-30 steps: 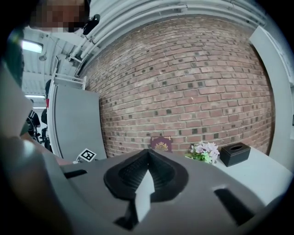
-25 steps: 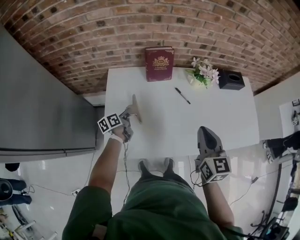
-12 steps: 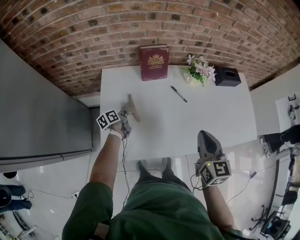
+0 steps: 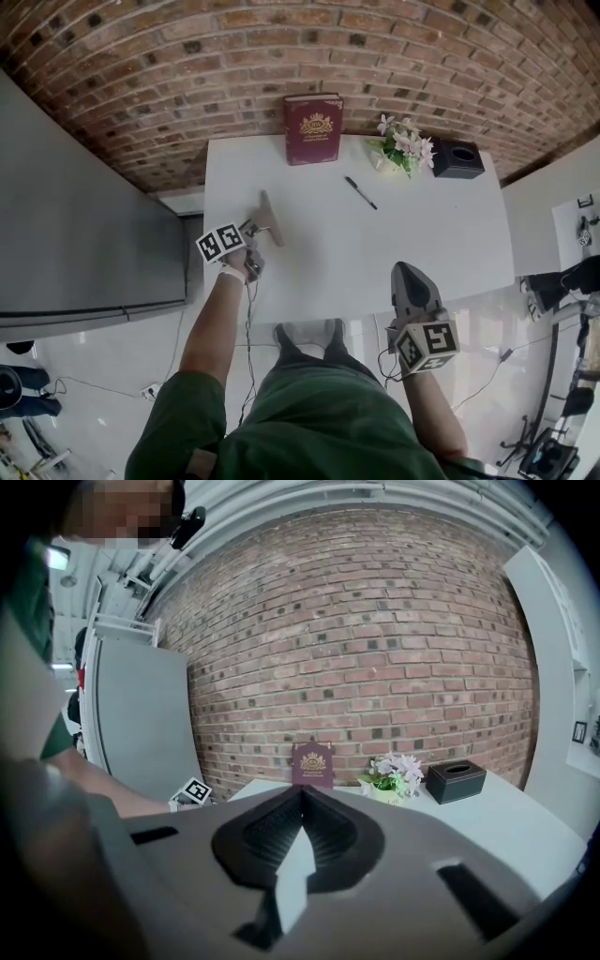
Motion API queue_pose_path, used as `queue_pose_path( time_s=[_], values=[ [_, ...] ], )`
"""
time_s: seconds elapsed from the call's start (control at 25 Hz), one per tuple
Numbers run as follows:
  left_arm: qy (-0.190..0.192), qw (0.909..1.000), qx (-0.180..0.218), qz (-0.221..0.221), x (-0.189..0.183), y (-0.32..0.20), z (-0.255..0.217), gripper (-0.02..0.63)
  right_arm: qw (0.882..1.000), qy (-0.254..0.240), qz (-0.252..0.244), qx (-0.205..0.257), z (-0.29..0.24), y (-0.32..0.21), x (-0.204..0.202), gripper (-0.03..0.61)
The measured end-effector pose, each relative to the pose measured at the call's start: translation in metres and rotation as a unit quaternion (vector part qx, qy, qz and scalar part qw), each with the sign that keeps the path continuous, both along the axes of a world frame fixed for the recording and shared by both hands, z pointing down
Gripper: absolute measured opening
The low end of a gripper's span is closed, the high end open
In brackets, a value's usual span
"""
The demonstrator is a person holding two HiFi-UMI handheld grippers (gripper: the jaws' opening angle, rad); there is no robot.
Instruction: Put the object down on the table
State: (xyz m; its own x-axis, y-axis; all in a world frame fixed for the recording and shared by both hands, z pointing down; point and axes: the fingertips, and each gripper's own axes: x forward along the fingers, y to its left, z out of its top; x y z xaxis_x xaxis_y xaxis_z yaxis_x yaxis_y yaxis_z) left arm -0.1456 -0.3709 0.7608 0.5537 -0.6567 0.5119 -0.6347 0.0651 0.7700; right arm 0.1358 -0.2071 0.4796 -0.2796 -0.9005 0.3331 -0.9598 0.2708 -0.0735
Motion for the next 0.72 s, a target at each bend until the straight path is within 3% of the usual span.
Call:
queue_pose_path(
  time_s=[0.36,0.6,0.72],
  values=[
    [-0.033,0.9959,0.079,0.029,-0.018,0.026,-0.067,0.161,0.999,-0.023,-0.039,0.015,-0.004,-0.020,-0.021,0.003],
    [-0.060,0.9857,0.150,0.048,-0.011,0.052,-0.136,0.161,0.996,-0.043,-0.075,0.031,-0.017,-0.033,-0.034,0.003],
    [-0.085,0.9752,0.197,0.055,-0.004,0.057,-0.177,0.158,0.994,-0.051,-0.091,0.042,-0.026,-0.040,-0.039,0.003]
  ],
)
